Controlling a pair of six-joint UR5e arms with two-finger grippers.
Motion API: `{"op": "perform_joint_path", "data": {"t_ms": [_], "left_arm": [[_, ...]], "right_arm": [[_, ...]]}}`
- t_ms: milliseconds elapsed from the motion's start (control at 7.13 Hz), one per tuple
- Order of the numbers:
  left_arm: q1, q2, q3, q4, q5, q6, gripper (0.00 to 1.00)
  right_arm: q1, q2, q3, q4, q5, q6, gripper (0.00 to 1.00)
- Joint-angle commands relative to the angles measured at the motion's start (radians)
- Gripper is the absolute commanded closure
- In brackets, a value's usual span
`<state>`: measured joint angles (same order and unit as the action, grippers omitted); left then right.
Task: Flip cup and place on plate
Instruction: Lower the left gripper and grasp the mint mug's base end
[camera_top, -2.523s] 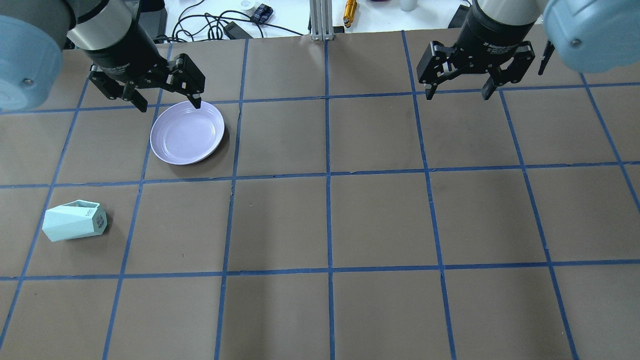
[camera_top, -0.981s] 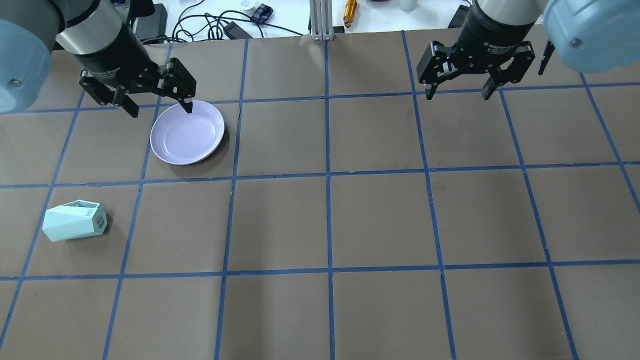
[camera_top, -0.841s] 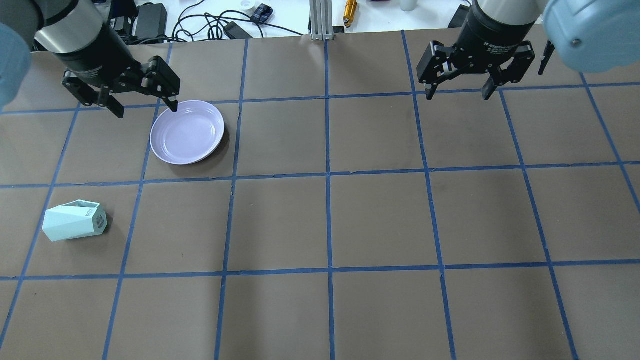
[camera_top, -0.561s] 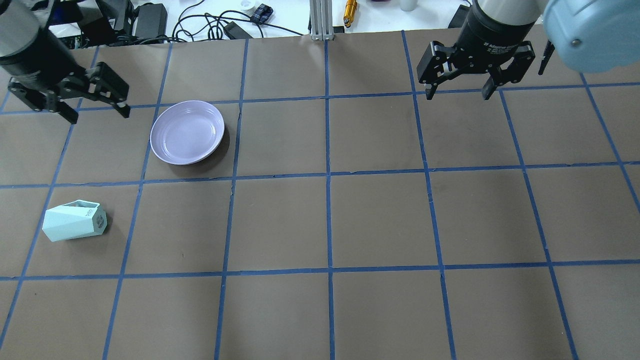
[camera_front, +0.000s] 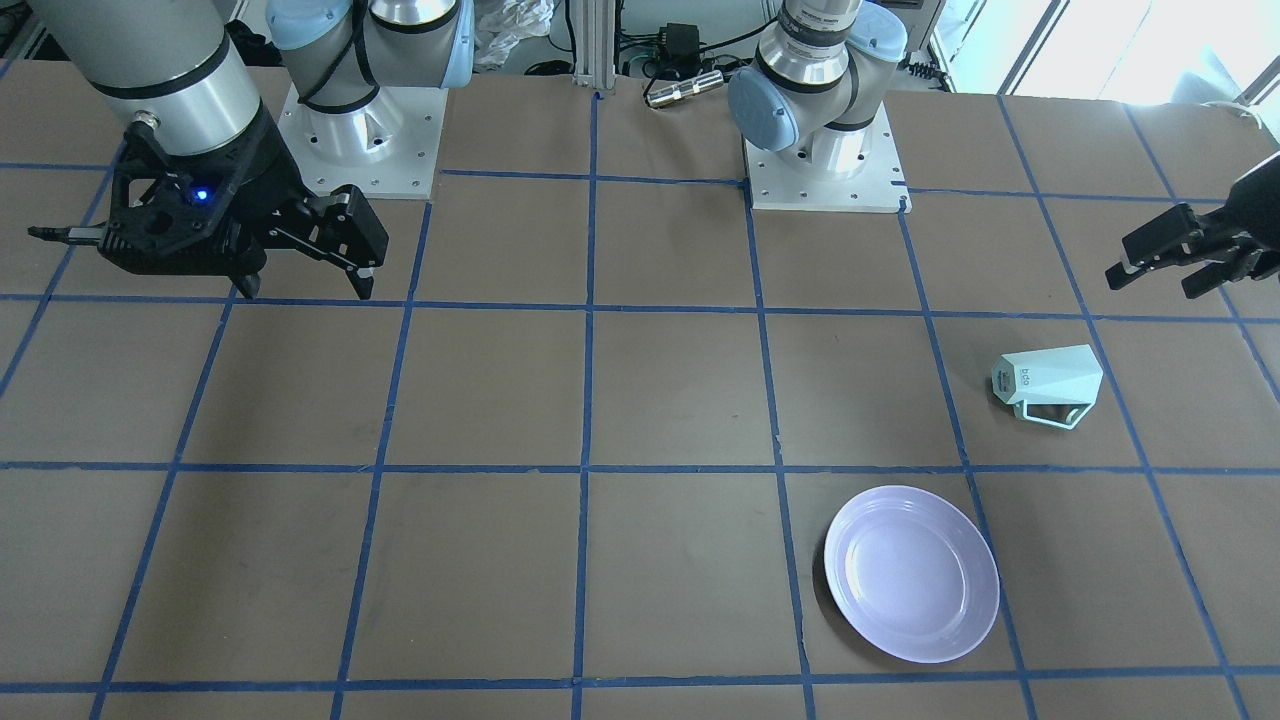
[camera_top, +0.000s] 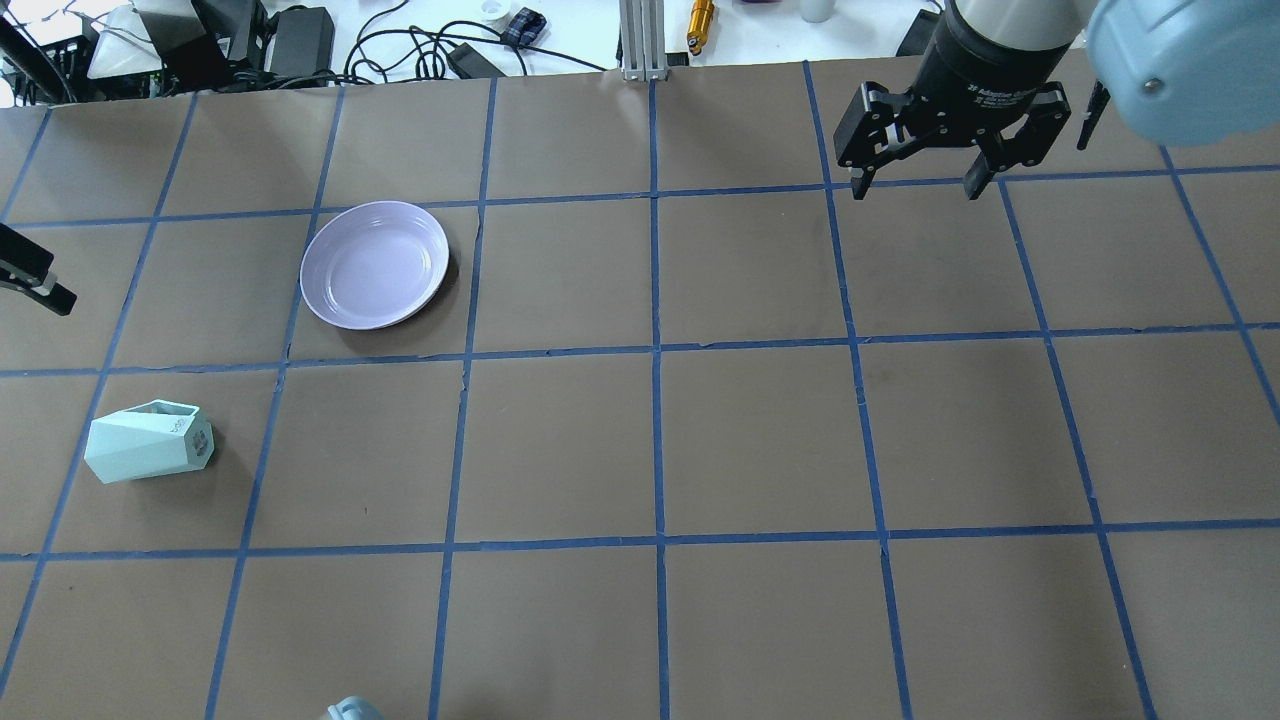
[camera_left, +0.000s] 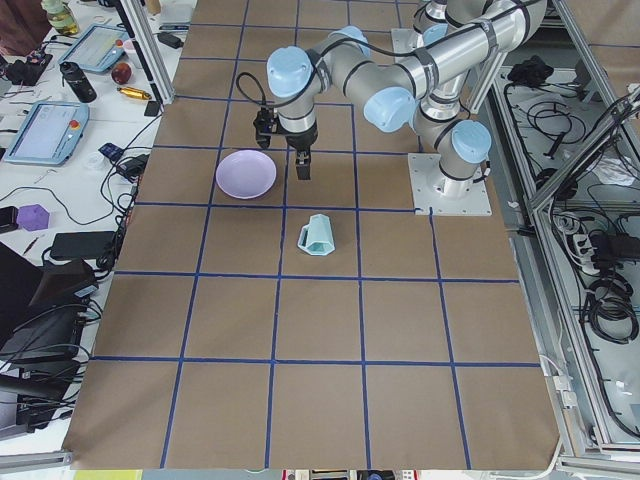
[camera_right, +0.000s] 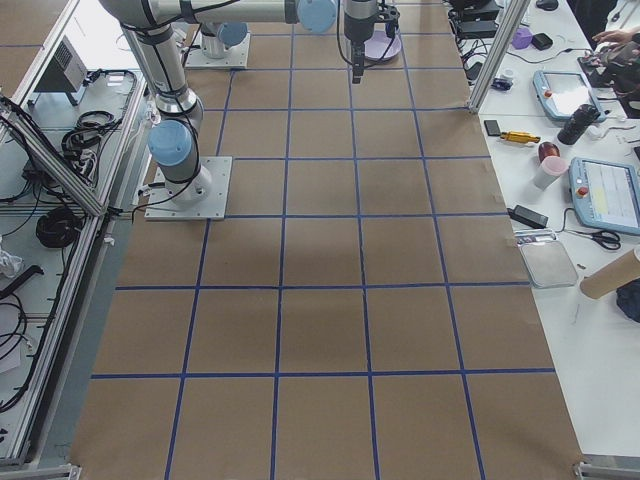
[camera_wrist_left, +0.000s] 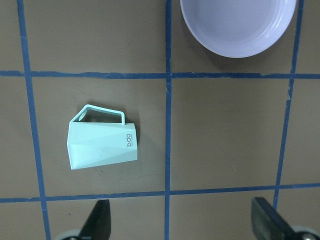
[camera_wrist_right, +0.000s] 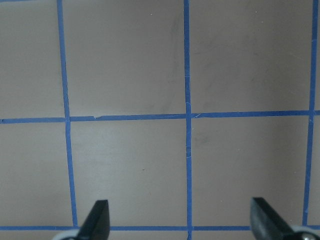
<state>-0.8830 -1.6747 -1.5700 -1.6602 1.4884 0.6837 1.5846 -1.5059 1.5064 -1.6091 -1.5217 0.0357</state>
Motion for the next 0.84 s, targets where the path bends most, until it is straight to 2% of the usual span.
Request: {"op": "perform_joint_path", "data": {"t_ms": [0, 701], "left_arm": [[0.135, -0.092, -0.044, 0.037, -0.075, 0.133, 0.0], [0.281, -0.268, -0.074, 0.033, -0.25, 0.271, 0.0]], "right_arm": [[0.0, 0.0, 0.0, 0.0, 0.0, 0.0, 0.0], [0.0, 0.001, 0.0, 0.0, 0.0, 0.001, 0.0]]}}
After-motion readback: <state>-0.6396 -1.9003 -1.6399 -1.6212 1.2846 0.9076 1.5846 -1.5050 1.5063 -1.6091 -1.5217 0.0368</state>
